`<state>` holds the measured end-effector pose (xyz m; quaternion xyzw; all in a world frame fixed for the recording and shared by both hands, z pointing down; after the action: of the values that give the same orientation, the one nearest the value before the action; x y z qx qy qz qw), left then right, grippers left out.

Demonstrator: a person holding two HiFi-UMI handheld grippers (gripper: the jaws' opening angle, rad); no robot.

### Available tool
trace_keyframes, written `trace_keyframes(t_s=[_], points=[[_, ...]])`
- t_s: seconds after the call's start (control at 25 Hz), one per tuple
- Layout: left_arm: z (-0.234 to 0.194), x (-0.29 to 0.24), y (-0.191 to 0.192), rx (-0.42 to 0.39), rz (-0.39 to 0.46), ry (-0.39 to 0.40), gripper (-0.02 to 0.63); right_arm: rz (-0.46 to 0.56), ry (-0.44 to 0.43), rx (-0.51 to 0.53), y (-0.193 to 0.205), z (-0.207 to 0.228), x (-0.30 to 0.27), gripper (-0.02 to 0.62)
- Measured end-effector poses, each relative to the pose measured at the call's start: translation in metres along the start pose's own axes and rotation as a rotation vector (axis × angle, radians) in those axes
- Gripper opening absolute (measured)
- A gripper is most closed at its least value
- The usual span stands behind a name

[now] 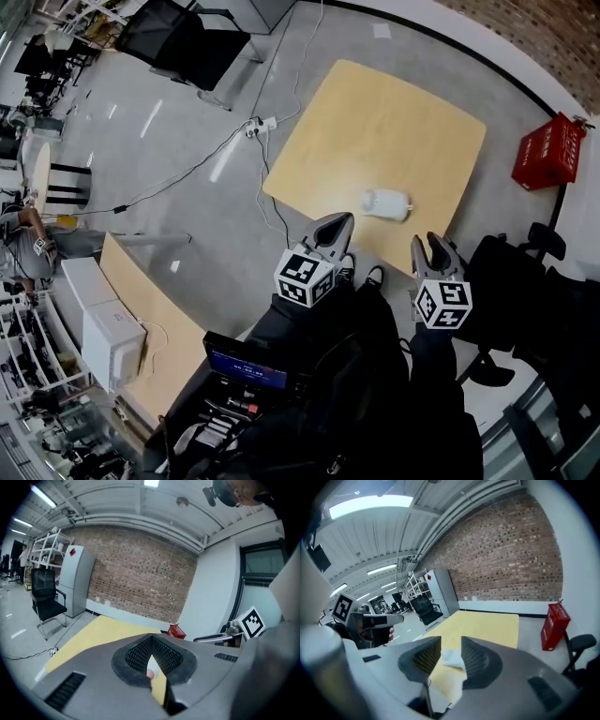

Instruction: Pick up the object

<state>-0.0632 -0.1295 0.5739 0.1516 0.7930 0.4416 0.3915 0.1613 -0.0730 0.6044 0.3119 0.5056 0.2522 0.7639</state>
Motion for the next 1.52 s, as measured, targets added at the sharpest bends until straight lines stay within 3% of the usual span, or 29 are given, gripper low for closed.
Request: trace_keyframes(t_s=[0.2, 0.56, 0.76, 0.96, 1.52], points=[[-0.013, -0.02, 0.025, 0.01, -0.072, 0.006, -0.002, -0.095, 0.022, -0.07, 0.021, 0.013, -0.036, 0.138], [-0.032, -0.04, 0.063, 0.07, -0.182, -0.008, -0.002, -0.174, 0.04, -0.252, 0.041, 0.041, -0.087, 0.181], [-0.041, -0.039, 0.073, 0.093, -0.201, -0.021, -0.002, -0.209, 0.06, -0.379, 0.046, 0.058, -0.12, 0.206], [-0.048, -0.041, 0.086, 0.112, -0.218, -0.037, -0.002, -0.253, 0.047, -0.478, 0.056, 0.078, -0.155, 0.27], [-0.073, -0.028, 0.09, 0.153, -0.229, -0.094, -0.002, -0.355, 0.032, -0.572, 0.073, 0.08, -0.2, 0.275]])
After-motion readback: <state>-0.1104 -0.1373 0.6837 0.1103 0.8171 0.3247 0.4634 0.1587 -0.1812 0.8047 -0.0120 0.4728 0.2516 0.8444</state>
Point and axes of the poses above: the fingertips, and each gripper's own axes: x backward along the fingers, z to its right, y out of its underside, the point moved 7 cm from there along x, backward along the fingers, and after that the axes turned 8 degrees about -z, right-handed, at the moved point
